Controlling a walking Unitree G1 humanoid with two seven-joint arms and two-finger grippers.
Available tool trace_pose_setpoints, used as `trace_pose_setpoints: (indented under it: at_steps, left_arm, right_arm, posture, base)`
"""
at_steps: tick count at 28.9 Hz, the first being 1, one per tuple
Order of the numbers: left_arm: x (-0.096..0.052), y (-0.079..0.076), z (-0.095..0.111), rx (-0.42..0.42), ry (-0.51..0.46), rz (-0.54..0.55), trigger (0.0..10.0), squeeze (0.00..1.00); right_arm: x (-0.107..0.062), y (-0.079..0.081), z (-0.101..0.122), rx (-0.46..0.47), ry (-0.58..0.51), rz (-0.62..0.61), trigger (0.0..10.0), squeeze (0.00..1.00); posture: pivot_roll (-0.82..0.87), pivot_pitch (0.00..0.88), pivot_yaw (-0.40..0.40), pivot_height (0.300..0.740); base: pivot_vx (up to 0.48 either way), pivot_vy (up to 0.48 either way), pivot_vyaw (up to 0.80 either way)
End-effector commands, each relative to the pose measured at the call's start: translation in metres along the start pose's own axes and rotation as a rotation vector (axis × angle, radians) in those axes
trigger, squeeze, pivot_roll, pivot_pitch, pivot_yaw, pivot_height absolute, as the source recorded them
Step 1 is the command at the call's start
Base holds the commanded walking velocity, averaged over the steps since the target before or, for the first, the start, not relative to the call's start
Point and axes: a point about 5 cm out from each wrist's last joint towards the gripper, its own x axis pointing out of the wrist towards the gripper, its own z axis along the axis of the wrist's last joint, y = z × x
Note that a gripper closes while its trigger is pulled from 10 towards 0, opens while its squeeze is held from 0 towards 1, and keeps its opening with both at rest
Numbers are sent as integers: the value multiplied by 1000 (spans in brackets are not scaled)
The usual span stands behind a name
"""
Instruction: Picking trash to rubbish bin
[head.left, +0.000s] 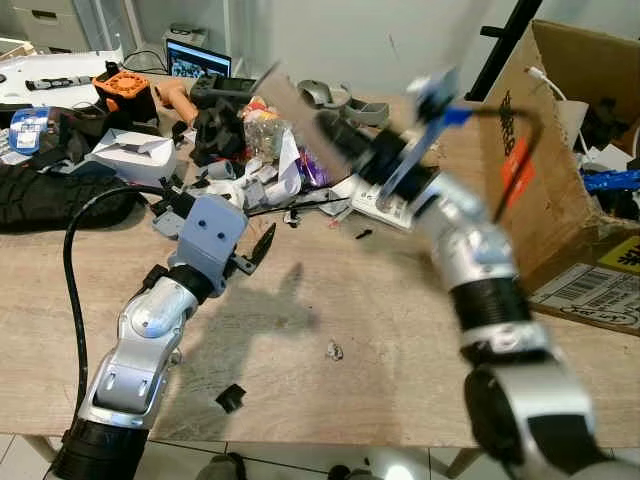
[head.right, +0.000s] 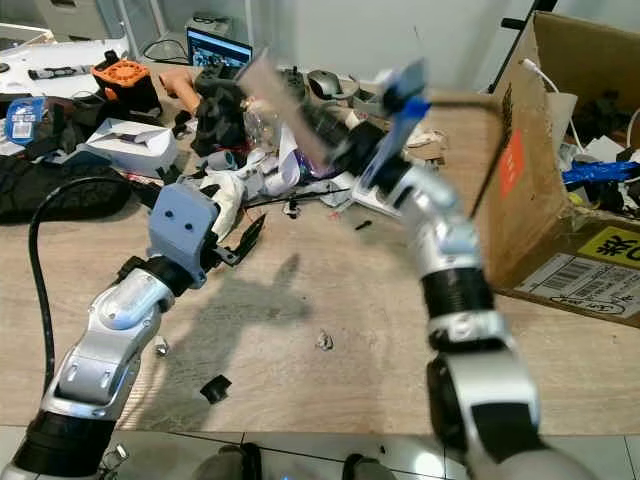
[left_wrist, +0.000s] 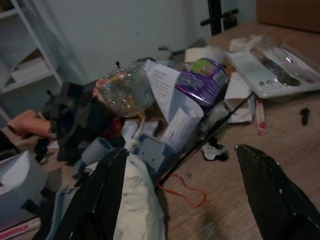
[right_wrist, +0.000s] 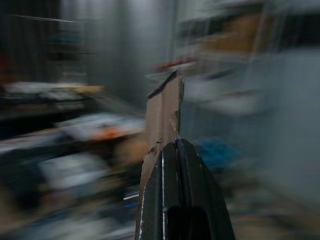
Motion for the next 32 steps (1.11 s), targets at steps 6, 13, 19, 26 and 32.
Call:
trace_pose_setpoints:
  at_steps: [6, 13, 19, 26, 32]
  left_arm:
    - [-3, -3, -5, -9, 13, 2, 10000, 0]
    - [-5, -1, -6, -10, 19, 10, 10000, 0]
    - [0, -3, -7, -11, 18, -3, 10000, 0]
    - [1, -2, -6, -6, 15, -10, 10000, 0]
    - [-1, 1, -7, 1, 19, 2, 10000, 0]
  right_arm:
    - [-53, -79, 13, -71, 18, -487, 10000, 0]
    - [-104, -126, 35, -155, 43, -772, 10000, 0]
    - [-149, -153, 45, -106, -7, -1013, 10000, 0]
    - [-150, -154, 44, -88, -24, -1027, 10000, 1000]
    - [-141, -152, 43, -81, -36, -1017, 10000, 0]
  posture:
    - [85, 224, -67, 740]
    - [75, 222, -64, 740]
    - [68, 221, -55, 740]
    - [74, 215, -53, 740]
    - [81, 215, -60, 740]
  base:
    - [0, 0, 0]
    - [0, 0, 0]
    - [0, 0, 0]
    - [0, 0, 0]
    - [0, 0, 0]
